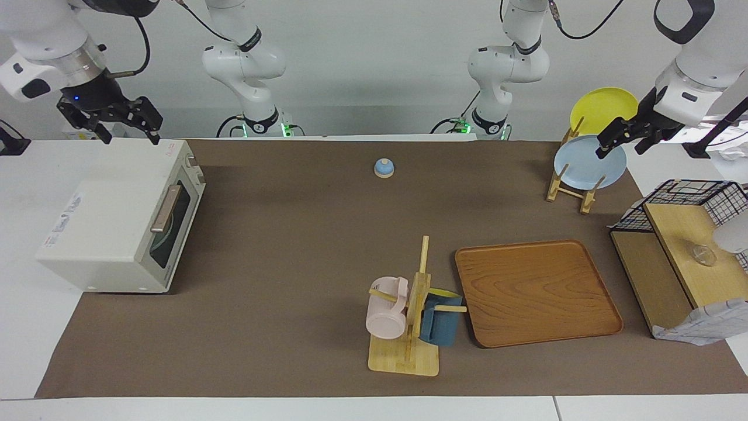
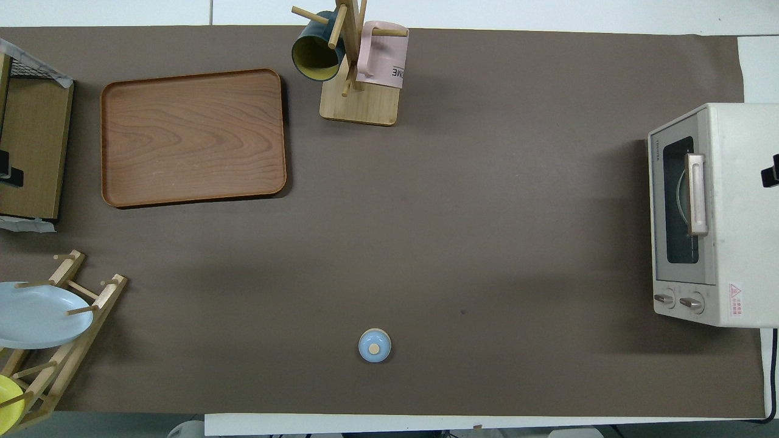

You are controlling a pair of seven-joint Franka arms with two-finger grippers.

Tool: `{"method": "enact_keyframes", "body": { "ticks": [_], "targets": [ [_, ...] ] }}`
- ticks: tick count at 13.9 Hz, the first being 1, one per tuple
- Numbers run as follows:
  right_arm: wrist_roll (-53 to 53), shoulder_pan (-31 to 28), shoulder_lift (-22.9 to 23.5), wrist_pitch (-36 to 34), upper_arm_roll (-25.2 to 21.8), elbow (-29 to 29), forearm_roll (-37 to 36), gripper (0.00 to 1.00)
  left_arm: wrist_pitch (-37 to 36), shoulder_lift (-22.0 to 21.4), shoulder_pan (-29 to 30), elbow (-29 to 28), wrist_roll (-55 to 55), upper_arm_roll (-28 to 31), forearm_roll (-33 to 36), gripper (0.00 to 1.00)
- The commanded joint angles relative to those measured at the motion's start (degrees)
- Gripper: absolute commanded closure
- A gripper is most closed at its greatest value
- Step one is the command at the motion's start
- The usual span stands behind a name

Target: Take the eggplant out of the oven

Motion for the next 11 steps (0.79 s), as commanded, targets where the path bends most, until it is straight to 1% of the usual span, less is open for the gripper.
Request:
{"method": "enact_keyframes", "body": {
  "ticks": [1,2,4,7,11],
  "targets": [
    [-1.23,-0.57,-4.27,8.99,1.18,-12.12,0.74,0.98,-0.84,-0.8,0.12,-0.6,0.56,0.1,-0.2,0.0],
    [-1.14,-0.57,-4.01,11.71,1.27,-15.02,0.65,1.0,-0.84,-0.8,-0.14,-0.6,0.56,0.1,-0.2,0.0],
    [-0.88,-0.48,-3.05,16.99,1.27,-20.73,0.12,1.0,-0.75,-0.8,-0.24,-0.6,0.56,0.1,-0.2,0.0],
    [-0.88,-0.66,-1.46,20.87,1.27,-23.57,-4.52,1.0,-0.84,-0.8,0.03,-0.6,0.56,0.1,-0.2,0.0],
    [-0.79,-0.48,-1.37,24.04,1.27,-26.81,-8.13,1.0,-0.84,-0.8,0.03,-0.6,0.56,0.1,-0.2,0.0]
  ]
}}
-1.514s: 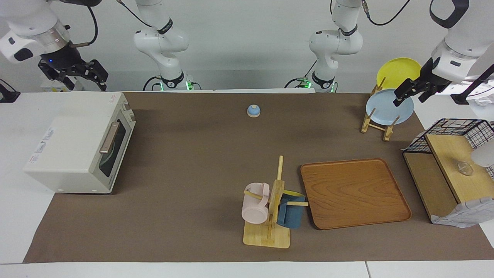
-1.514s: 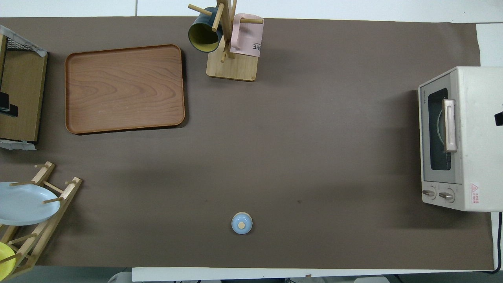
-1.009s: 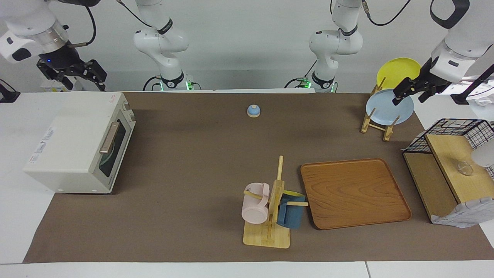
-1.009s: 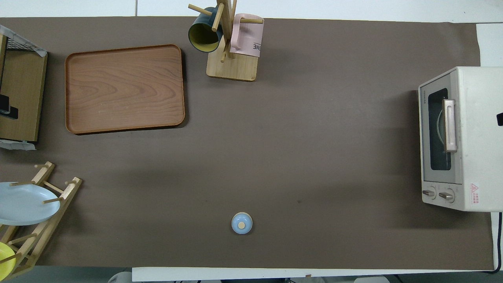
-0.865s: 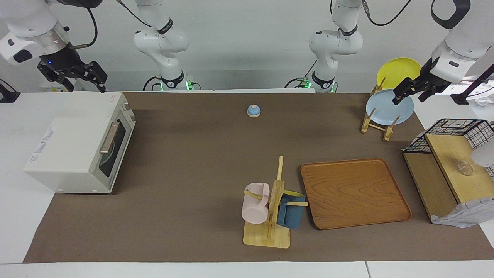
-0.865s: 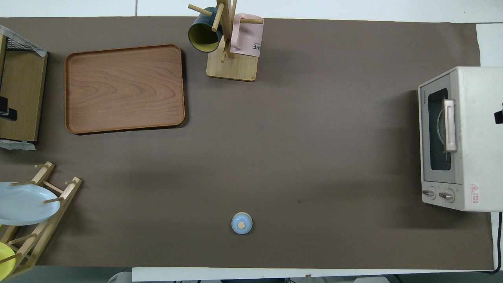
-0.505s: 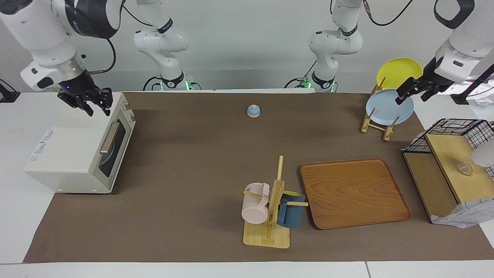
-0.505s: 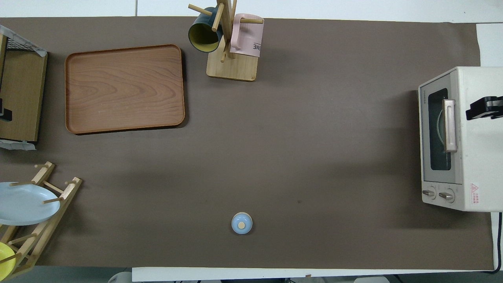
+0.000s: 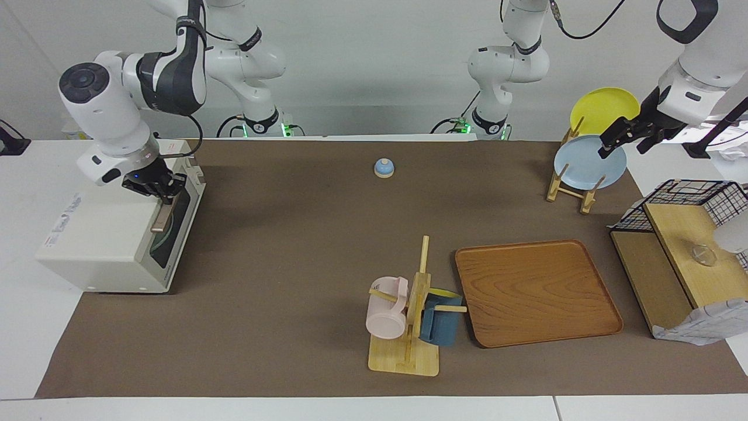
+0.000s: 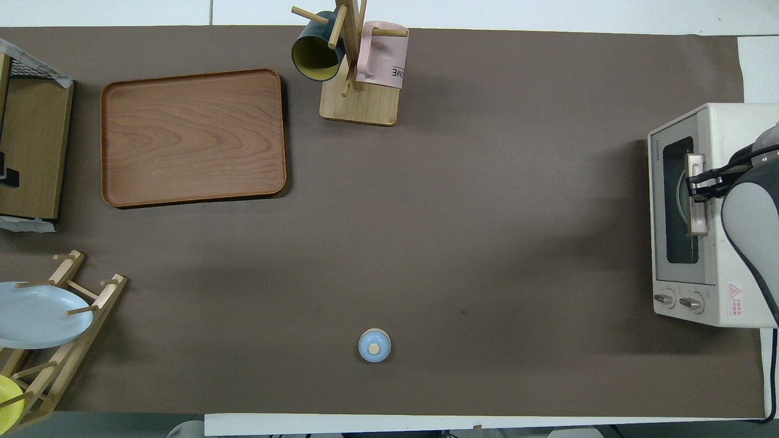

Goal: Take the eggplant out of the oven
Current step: 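Reach the right gripper to the toaster oven door handle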

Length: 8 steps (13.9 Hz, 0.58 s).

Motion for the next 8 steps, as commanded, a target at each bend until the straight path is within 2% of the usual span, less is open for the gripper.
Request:
{"method": "enact_keyframes", "body": {
  "ticks": [1,2,5,8],
  "targets": [
    [-0.8,-0.48,-1.09,3.47,0.55,-3.86,-3.55,1.0,-0.77,-0.88,0.08,-0.6,0.56,0.06,-0.2,0.0],
    [-0.98,-0.4,-0.65,4.0,0.64,-4.39,-6.18,1.0,-0.77,-0.79,0.17,-0.6,0.56,0.06,-0.2,0.0],
    [3.91,2.41,1.28,5.66,0.64,-4.4,-6.29,1.0,-0.77,-0.79,0.17,-0.6,0.56,0.06,-0.2,0.0],
    [10.08,7.24,5.84,10.31,0.73,-4.4,-4.81,1.0,-0.69,-0.79,0.17,-0.6,0.56,0.06,-0.2,0.0]
  ]
}}
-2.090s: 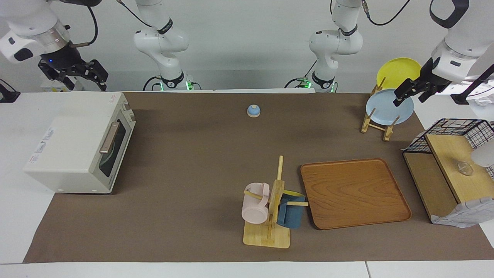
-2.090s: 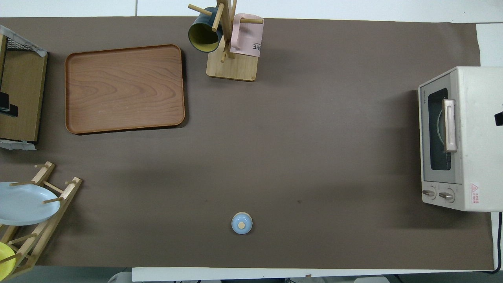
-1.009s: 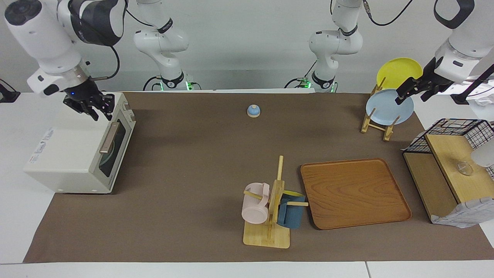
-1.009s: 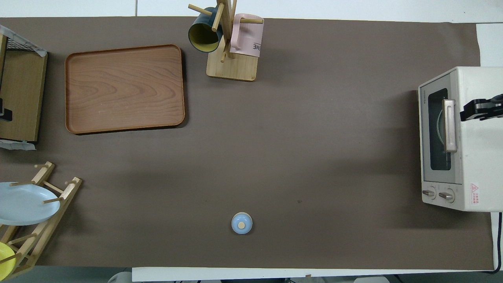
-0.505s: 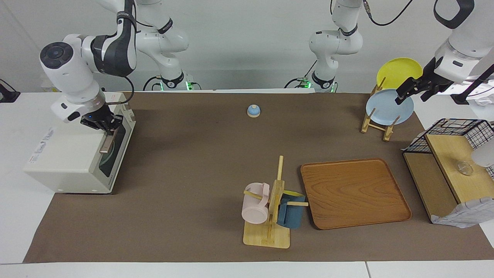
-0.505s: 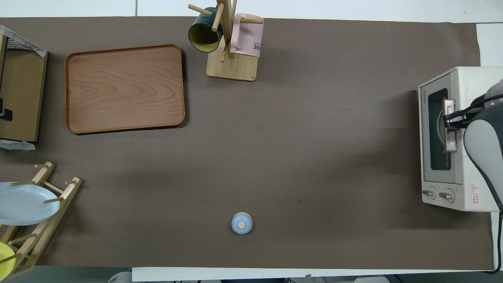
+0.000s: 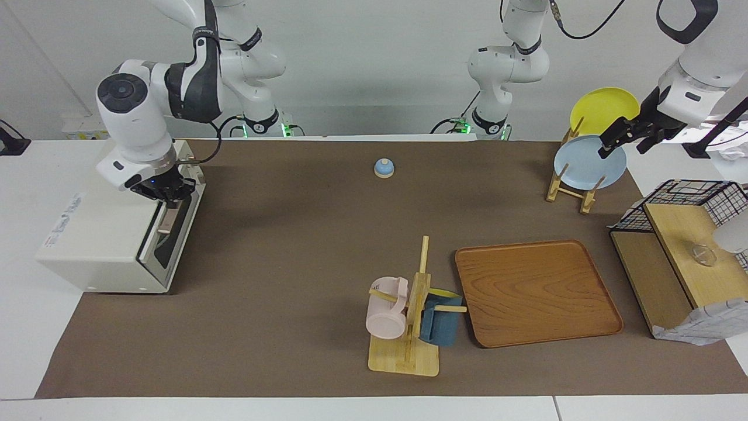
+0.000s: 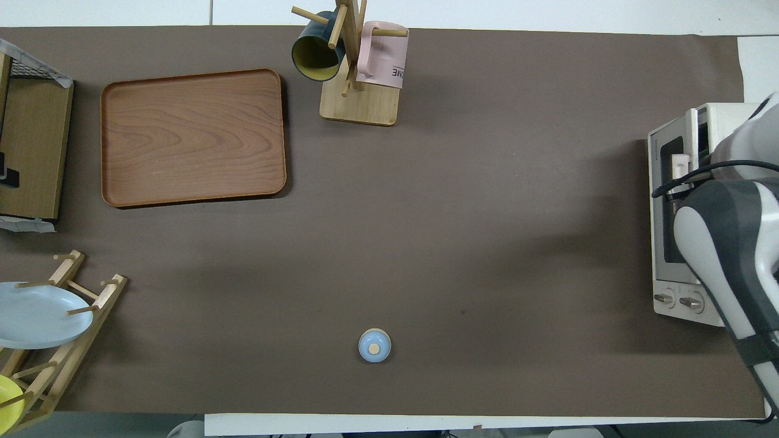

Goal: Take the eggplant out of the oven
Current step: 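Reach the right gripper to the toaster oven door handle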

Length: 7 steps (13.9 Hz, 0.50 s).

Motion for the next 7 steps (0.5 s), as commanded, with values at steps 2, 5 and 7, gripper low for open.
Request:
{"method": "enact_keyframes", "body": {
  "ticks": [2,5,7],
  "targets": [
    [4.17,2.81,9.27,12.2,-0.19,-1.27,4.77,1.0,-0.76,-0.79,0.17,-0.6,0.56,0.06,-0.2,0.0],
    [4.25,2.99,14.1,16.69,-0.19,-1.18,5.93,1.0,-0.76,-0.79,0.17,-0.6,0.56,0.06,-0.2,0.0],
    [5.13,3.17,16.05,18.19,-0.1,-1.27,6.02,1.0,-0.76,-0.79,0.17,-0.6,0.56,0.06,-0.2,0.0]
  ]
}}
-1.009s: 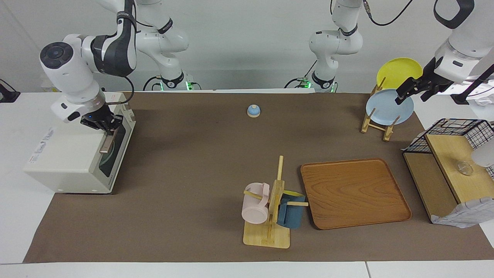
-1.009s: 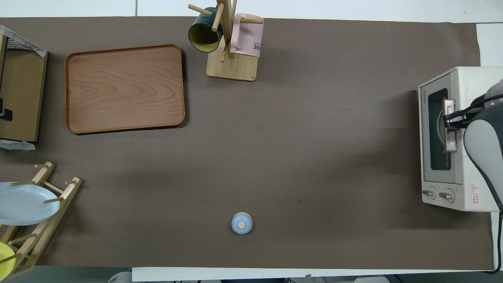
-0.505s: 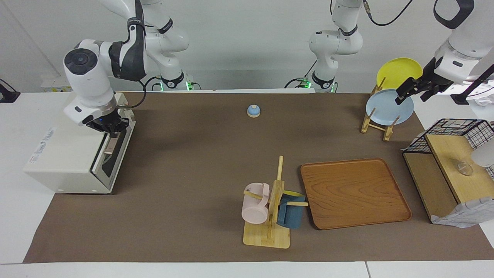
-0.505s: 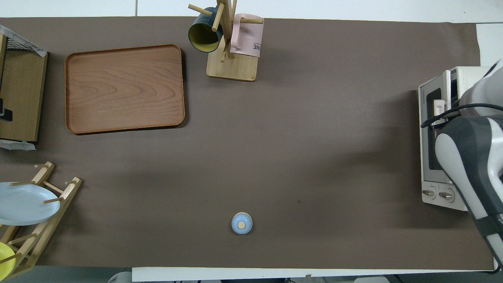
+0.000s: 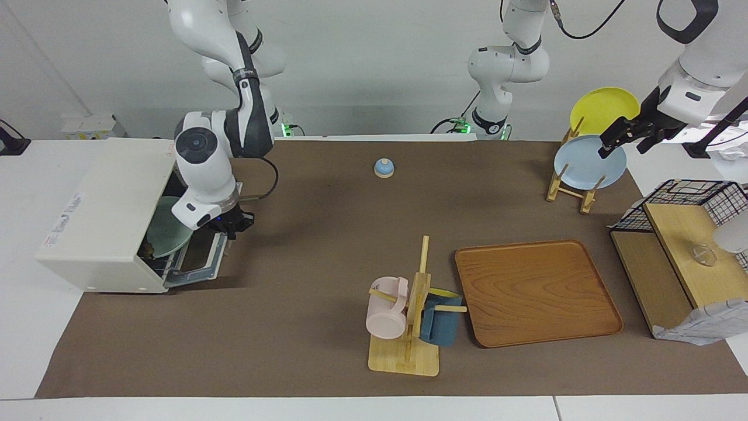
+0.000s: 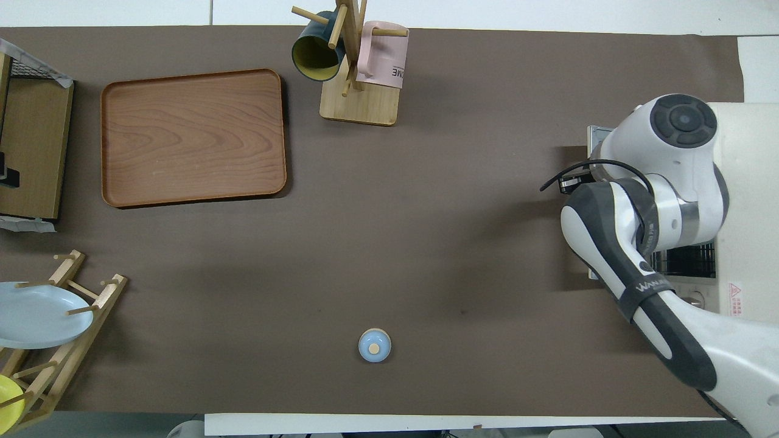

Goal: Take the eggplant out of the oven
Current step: 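Pull the oven door open downward with the right gripper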

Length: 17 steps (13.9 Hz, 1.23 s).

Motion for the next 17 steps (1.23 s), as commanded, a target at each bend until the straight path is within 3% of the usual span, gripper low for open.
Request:
{"method": "enact_keyframes", "body": {
  "ticks": [1,2,3,4,5,6,7,11,16,17],
  "targets": [
    [0.71,-1.76,2.52,2.93,-1.25,0.99,-2.02,1.0,-0.66,-0.79,0.17,-0.6,0.56,0.06,-0.2,0.0],
    [1.93,-1.5,2.52,2.67,-0.72,1.08,-1.07,0.99,-0.75,-0.79,0.17,-0.6,0.56,0.06,-0.2,0.0],
    [2.82,-1.07,2.61,2.15,0.33,2.12,1.9,0.9,-0.75,-0.88,0.17,-0.6,0.56,0.06,-0.2,0.0],
    [3.35,-0.37,2.61,1.8,0.51,3.7,5.06,0.71,-0.66,-0.88,0.17,-0.6,0.56,0.06,-0.2,0.0],
    [4.14,0.16,2.0,0.57,0.51,4.76,5.79,0.58,-0.66,-0.79,0.17,-0.6,0.56,0.06,-0.2,0.0],
    [4.49,0.0,0.34,-1.35,0.43,5.47,5.8,0.46,-0.75,-0.88,0.17,-0.6,0.56,0.06,-0.2,0.0],
    [4.58,-0.7,-1.42,-3.11,0.25,5.47,5.54,0.41,-0.75,-0.88,0.17,-0.6,0.56,0.06,-0.2,0.0],
    [4.76,-3.08,-3.98,-11.73,-0.01,5.13,-1.82,0.42,-0.75,-0.79,0.17,-0.6,0.56,0.06,-0.2,0.0],
    [4.06,-6.25,-5.39,-10.17,-0.01,1.62,-6.94,0.43,-0.75,-0.79,0.17,-0.6,0.56,0.06,-0.2,0.0],
    [3.88,-6.33,-5.74,-8.77,-0.01,0.22,-7.47,0.47,-0.75,-0.79,0.17,-0.6,0.56,0.06,-0.2,0.0]
  ]
}}
